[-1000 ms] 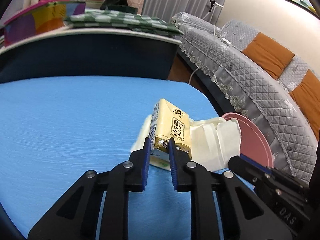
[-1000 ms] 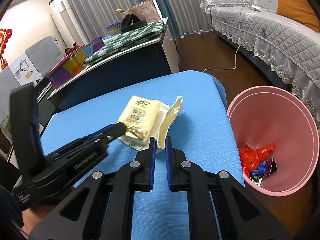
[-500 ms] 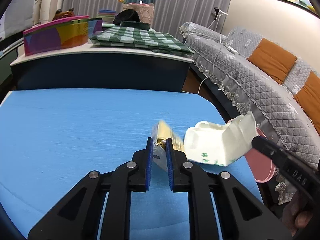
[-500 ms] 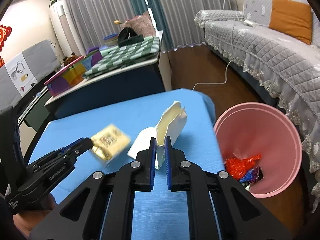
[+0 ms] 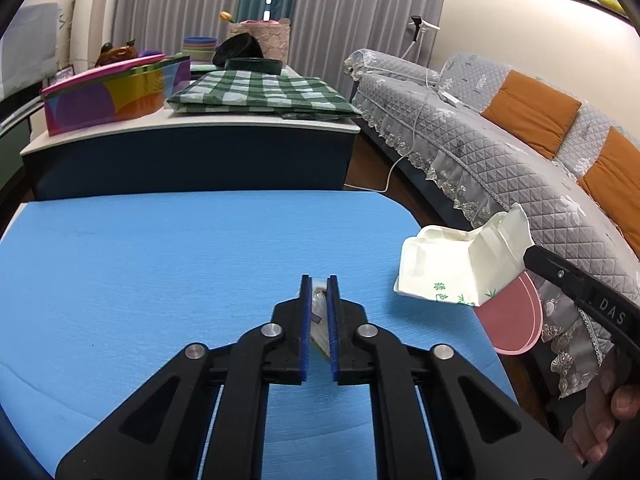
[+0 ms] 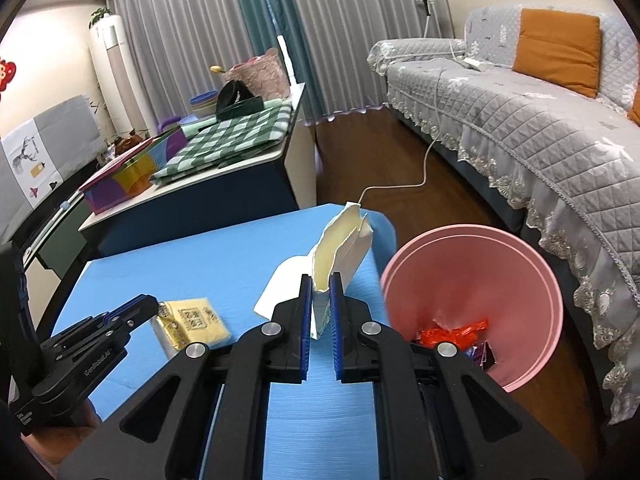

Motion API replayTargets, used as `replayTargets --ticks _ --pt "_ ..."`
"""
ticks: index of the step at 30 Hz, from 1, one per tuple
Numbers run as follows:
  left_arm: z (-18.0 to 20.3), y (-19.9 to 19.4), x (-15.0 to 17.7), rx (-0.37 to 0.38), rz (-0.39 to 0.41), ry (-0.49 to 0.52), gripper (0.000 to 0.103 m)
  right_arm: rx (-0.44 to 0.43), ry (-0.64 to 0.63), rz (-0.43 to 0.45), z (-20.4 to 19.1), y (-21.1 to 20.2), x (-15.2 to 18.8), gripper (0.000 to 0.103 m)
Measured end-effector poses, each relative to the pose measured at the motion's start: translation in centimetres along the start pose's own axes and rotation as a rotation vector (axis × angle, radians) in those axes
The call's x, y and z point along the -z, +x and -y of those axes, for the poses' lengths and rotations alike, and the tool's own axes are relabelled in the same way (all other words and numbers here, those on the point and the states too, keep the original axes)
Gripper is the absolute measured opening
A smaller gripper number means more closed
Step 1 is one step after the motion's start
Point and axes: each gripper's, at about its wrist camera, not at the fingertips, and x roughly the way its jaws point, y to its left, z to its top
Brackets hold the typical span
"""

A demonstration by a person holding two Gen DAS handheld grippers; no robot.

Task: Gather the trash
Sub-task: 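Lift and carry the tissue pack and white wrapper with both tools over the pink bin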

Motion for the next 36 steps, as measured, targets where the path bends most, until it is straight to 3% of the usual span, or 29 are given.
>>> replayTargets --ticks 9,12,13,15,18,24,26,27,36 --pt "-0.3 0.7 0.3 -0.001 -0.029 -0.030 0.003 0.023 0.025 0.013 1.7 -0.4 -0.4 0.009" --pt "-1.3 1.0 0.8 -0.045 -0.051 -0.053 0.047 0.018 0.025 0.015 1.8 -0.3 -0.5 0.009" --pt "-1.8 1.1 1.0 -0.060 -0.058 -0.064 0.054 0.016 0.027 0.012 1.8 -0.2 -0.5 0.009" --pt "-2.6 1.5 1.6 -0.082 -0.092 -0.086 0.055 0.011 0.026 0.007 1.6 0.0 -0.4 0.009" --pt "-3.0 2.4 2.8 -0.086 -0.154 -0.099 0.069 0.003 0.020 0.005 1.0 0.2 -0.4 0.009" --pt "-2.4 3.3 4.4 -0.111 -0.197 -0.038 0.073 -0.010 0.003 0.001 -0.1 0.5 -0.3 0.009" --pt "-2.5 3.5 4.5 -0.113 -0.208 -0.033 0.069 -0.010 0.000 0.002 -0.1 0.5 -0.3 0.009" --pt "-2.5 3.5 4.6 -0.113 -0.213 -0.034 0.061 -0.009 -0.001 0.002 -0.1 0.5 -0.3 0.009" --pt "-1.8 2.4 3.5 -0.113 -0.154 -0.014 0.056 0.000 0.011 0.008 0.5 0.2 -0.4 0.009"
